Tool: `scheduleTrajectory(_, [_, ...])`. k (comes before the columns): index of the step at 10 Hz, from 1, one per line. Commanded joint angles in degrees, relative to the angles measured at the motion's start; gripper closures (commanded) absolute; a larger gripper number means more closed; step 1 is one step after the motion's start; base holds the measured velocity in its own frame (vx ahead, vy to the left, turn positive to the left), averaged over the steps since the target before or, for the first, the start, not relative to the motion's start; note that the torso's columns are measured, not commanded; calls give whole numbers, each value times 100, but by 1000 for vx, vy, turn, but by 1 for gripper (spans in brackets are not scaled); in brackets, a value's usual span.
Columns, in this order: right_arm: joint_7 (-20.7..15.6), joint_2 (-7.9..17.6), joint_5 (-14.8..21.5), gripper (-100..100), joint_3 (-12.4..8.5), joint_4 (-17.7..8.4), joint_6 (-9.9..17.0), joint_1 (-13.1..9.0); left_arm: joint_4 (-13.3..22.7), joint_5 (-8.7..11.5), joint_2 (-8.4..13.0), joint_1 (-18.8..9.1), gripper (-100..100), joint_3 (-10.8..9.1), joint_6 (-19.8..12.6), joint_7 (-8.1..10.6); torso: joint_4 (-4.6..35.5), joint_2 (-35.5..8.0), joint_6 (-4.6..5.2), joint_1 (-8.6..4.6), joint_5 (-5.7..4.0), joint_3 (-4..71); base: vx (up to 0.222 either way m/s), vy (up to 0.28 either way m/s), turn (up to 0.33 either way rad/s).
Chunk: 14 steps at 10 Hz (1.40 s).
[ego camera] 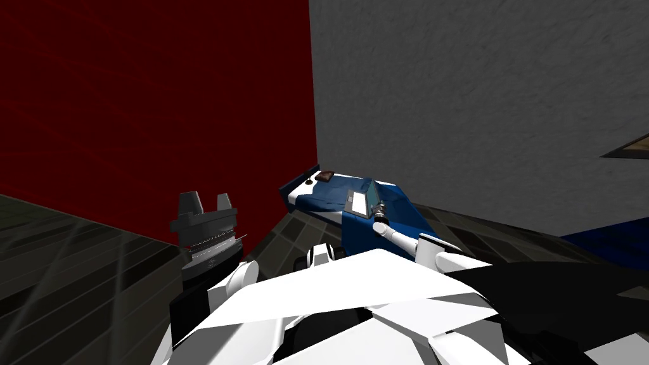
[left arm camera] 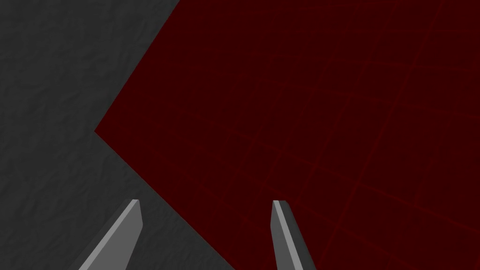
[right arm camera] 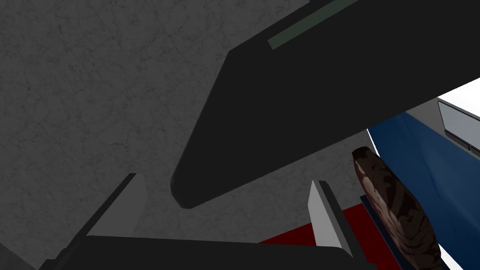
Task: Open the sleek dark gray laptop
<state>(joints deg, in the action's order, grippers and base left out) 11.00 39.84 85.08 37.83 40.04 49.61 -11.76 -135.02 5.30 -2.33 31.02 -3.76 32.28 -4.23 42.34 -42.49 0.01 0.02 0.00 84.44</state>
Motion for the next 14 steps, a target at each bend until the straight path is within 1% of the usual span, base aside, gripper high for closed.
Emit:
scheduleTrajectory(1, [-1,0,-1,100,0,2,0,0,0,0,0,0,0,0,0,0,1,0,0,1,1,0,5,-4,-10])
scheduleTrajectory(2, [-288,-272,62,100,-90,121,148,8,0,0,0,-1,0,0,0,0,-9,13,-7,-4,-11,6,24,-77,-36])
scheduleTrajectory(3, [-549,-284,62,100,-90,121,148,8,0,0,1,0,0,0,0,0,-26,40,-21,-28,-35,21,10,-78,8])
scheduleTrajectory(4, [-549,-284,62,100,-90,121,148,8,0,0,0,-1,0,0,0,0,-32,60,-22,-35,-35,32,-7,-31,34])
scheduleTrajectory(5, [-879,-541,124,100,-172,242,286,23,0,0,0,-1,0,0,0,0,-38,71,-10,-38,-35,37,9,-58,-12])
scheduleTrajectory(6, [-1070,-583,124,100,-172,242,286,23,0,0,0,0,0,0,0,0,-37,75,-13,-50,-38,40,13,-70,3])
scheduleTrajectory(7, [-1235,-792,186,100,-254,364,425,38,0,0,0,0,0,0,0,0,-44,80,-10,-63,-48,40,19,-102,-2])
scheduleTrajectory(8, [-1436,-881,186,100,-254,364,425,38,0,0,1,0,0,-1,0,0,-47,82,-12,-75,-55,42,9,-85,10])
scheduleTrajectory(9, [-1594,-881,186,100,-254,364,425,38,0,0,0,-1,0,0,0,0,-51,92,-10,-84,-57,45,-3,-24,19])
scheduleTrajectory(10, [-1644,-881,186,100,-254,364,425,38,0,0,0,-1,0,0,0,0,-57,98,0,-80,-56,50,0,0,0])
scheduleTrajectory(11, [-1907,-1120,248,100,-336,486,564,53,0,0,0,0,0,0,0,0,-59,89,7,-70,-54,48,24,-55,-15])
scheduleTrajectory(12, [-2091,-1180,248,100,-336,486,564,53,0,0,0,0,0,0,0,0,-60,81,3,-76,-61,43,13,-68,-4])
scheduleTrajectory(13, [-2192,-1180,248,100,-336,486,564,53,0,0,0,-1,0,0,0,0,-62,86,-2,-87,-67,42,-2,-35,23])
scheduleTrajectory(14, [-2363,-1423,310,100,-418,607,703,68,0,0,0,-1,0,0,0,0,-64,86,7,-85,-64,44,14,-84,-14])
